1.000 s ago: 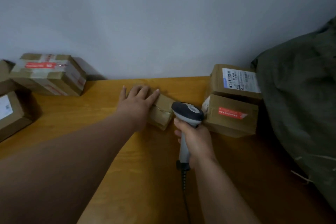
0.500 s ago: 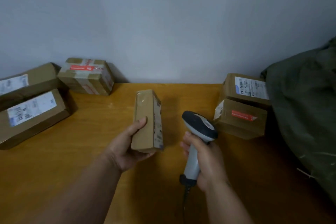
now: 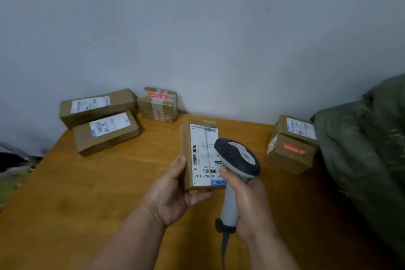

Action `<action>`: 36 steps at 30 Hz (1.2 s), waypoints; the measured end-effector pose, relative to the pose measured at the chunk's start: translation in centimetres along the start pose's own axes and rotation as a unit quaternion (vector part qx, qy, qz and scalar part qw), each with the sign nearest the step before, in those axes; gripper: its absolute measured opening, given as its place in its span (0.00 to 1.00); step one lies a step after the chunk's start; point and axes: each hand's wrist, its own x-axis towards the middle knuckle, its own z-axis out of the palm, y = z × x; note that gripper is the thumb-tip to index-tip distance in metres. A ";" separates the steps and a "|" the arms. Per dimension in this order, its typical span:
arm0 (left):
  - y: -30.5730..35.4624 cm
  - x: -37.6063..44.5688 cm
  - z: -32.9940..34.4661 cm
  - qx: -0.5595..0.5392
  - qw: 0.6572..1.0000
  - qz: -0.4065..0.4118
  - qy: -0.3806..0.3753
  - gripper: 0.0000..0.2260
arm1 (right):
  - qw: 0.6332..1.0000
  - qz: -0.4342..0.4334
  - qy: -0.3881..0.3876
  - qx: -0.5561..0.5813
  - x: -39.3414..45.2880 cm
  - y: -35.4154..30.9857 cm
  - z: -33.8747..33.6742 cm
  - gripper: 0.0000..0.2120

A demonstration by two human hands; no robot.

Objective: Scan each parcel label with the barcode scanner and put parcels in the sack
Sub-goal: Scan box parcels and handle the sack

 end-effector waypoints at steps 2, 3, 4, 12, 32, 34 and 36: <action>0.4 -2.7 0.4 0.051 0.998 0.021 0.007 0.26 | 1.000 -0.009 -0.010 -0.014 -2.2 -0.2 1.1 0.06; 0.5 -3.9 0.4 0.075 0.997 0.036 0.009 0.26 | 1.000 -0.014 -0.014 -0.021 -3.3 -0.3 1.6 0.05; 0.5 -5.0 0.4 0.089 0.995 0.051 0.006 0.27 | 0.999 -0.022 -0.018 -0.027 -4.3 -0.4 2.1 0.05; 1.6 -11.9 -1.0 0.014 0.993 0.106 -0.044 0.35 | 0.997 -0.069 -0.014 -0.034 -10.8 -1.4 3.5 0.07; 1.7 -15.3 1.3 0.079 0.970 0.230 0.027 0.30 | 0.978 -0.094 -0.099 -0.157 -16.1 -3.0 1.0 0.17; 1.1 -15.2 1.7 0.079 0.969 0.231 0.030 0.30 | 0.976 -0.092 -0.109 -0.163 -16.2 -3.1 0.4 0.16; 0.6 -15.2 2.1 0.078 0.969 0.234 0.033 0.30 | 0.975 -0.094 -0.114 -0.165 -16.3 -3.3 -0.2 0.15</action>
